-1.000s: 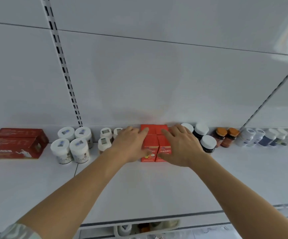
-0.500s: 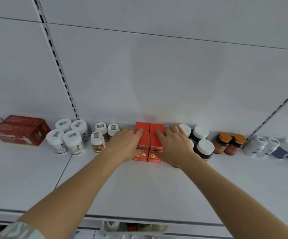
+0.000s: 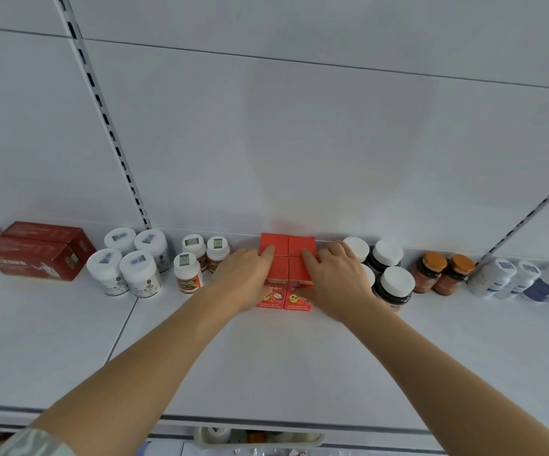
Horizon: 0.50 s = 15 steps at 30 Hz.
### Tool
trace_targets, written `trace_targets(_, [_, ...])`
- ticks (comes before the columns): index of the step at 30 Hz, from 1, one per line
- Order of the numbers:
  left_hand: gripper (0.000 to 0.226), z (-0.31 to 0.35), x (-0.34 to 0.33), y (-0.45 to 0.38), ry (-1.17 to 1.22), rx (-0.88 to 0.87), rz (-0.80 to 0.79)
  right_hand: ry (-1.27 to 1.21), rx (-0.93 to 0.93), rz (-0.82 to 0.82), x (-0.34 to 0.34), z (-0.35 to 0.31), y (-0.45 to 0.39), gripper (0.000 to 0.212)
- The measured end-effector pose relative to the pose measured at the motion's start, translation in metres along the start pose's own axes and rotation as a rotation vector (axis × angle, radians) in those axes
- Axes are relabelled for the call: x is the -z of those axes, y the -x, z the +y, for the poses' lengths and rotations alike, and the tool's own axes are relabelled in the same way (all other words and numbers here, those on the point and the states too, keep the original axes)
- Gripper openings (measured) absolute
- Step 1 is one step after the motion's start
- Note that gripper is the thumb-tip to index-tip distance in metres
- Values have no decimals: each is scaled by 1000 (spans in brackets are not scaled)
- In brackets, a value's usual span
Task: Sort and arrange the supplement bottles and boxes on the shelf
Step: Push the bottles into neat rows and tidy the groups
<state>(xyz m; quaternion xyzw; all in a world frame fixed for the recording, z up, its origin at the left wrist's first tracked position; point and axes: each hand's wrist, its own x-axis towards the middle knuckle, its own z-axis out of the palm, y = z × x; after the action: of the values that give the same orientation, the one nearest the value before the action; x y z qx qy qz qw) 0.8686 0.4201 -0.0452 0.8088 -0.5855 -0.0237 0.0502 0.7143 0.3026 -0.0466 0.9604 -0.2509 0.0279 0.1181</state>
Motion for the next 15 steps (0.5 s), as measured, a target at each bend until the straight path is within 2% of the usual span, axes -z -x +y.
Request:
trace_targets(6, [82, 0, -5, 0, 17, 18, 15, 51, -24, -12, 0, -2, 1, 79])
trace_targets(15, [82, 0, -9, 1, 14, 3, 34, -4, -49, 23, -5, -6, 5, 79])
